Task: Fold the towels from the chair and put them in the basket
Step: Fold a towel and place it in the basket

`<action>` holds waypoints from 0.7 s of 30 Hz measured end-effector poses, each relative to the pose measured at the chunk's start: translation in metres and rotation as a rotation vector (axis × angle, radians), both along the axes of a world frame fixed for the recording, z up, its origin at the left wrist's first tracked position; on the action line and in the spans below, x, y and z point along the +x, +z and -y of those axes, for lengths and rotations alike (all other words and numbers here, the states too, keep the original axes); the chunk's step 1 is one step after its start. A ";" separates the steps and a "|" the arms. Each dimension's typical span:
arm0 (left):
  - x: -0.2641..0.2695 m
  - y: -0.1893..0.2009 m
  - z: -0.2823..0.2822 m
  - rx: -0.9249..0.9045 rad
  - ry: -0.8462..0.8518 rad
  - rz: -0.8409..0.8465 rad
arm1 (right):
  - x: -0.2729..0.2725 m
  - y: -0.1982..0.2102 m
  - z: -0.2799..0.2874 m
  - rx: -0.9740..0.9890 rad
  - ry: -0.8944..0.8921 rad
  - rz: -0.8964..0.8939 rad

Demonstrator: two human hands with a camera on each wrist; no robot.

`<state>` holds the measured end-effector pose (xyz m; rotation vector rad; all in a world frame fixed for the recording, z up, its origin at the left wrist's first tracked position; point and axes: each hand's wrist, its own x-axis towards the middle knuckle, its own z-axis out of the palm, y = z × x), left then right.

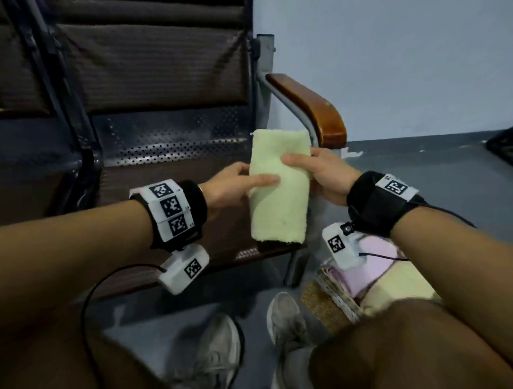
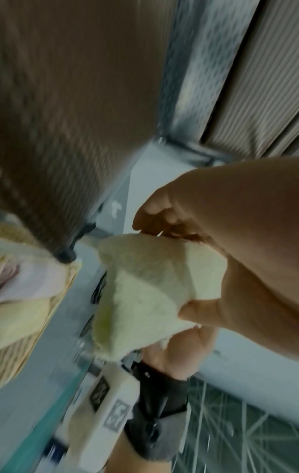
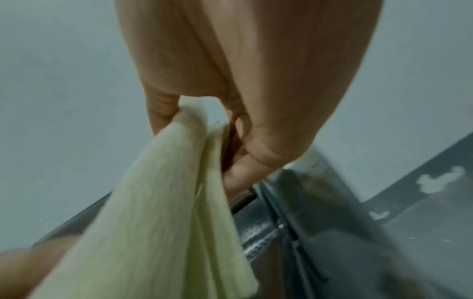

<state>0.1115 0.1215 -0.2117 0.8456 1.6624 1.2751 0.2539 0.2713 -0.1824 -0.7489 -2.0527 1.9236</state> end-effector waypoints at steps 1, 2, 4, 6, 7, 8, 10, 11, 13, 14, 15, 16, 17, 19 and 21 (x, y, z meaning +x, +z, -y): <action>0.014 -0.005 -0.008 -0.031 -0.095 -0.005 | 0.018 0.001 -0.007 -0.034 -0.041 -0.003; 0.028 -0.009 -0.017 -0.035 -0.174 -0.002 | 0.037 0.001 -0.014 -0.051 -0.086 0.003; 0.059 -0.019 -0.039 -0.007 -0.282 0.041 | 0.076 -0.002 -0.028 -0.054 -0.184 0.035; 0.095 -0.027 -0.064 -0.001 -0.369 0.087 | 0.122 -0.008 -0.040 -0.031 -0.305 0.083; 0.115 -0.032 -0.076 -0.013 -0.403 0.102 | 0.147 -0.013 -0.046 -0.023 -0.366 0.117; 0.136 -0.038 -0.088 -0.032 -0.437 0.116 | 0.173 -0.019 -0.051 -0.023 -0.430 0.154; 0.179 -0.051 -0.107 -0.091 -0.492 0.150 | 0.229 -0.038 -0.061 -0.030 -0.558 0.229; 0.200 -0.059 -0.116 -0.124 -0.512 0.163 | 0.257 -0.050 -0.065 -0.046 -0.612 0.262; 0.242 -0.079 -0.132 -0.203 -0.544 0.151 | 0.308 -0.078 -0.068 -0.082 -0.709 0.318; 0.261 -0.092 -0.138 -0.249 -0.563 0.104 | 0.329 -0.093 -0.068 -0.101 -0.753 0.346; 0.280 -0.107 -0.144 -0.288 -0.590 0.027 | 0.347 -0.109 -0.067 -0.126 -0.791 0.375; 0.297 -0.121 -0.148 -0.313 -0.616 -0.045 | 0.363 -0.124 -0.067 -0.150 -0.816 0.405; 0.312 -0.134 -0.151 -0.326 -0.635 -0.095 | 0.377 -0.139 -0.068 -0.165 -0.830 0.438; 0.336 -0.160 -0.157 -0.370 -0.655 -0.159 | 0.396 -0.168 -0.071 -0.184 -0.837 0.492; 0.352 -0.181 -0.161 -0.430 -0.654 -0.264 | 0.406 -0.194 -0.073 -0.173 -0.824 0.552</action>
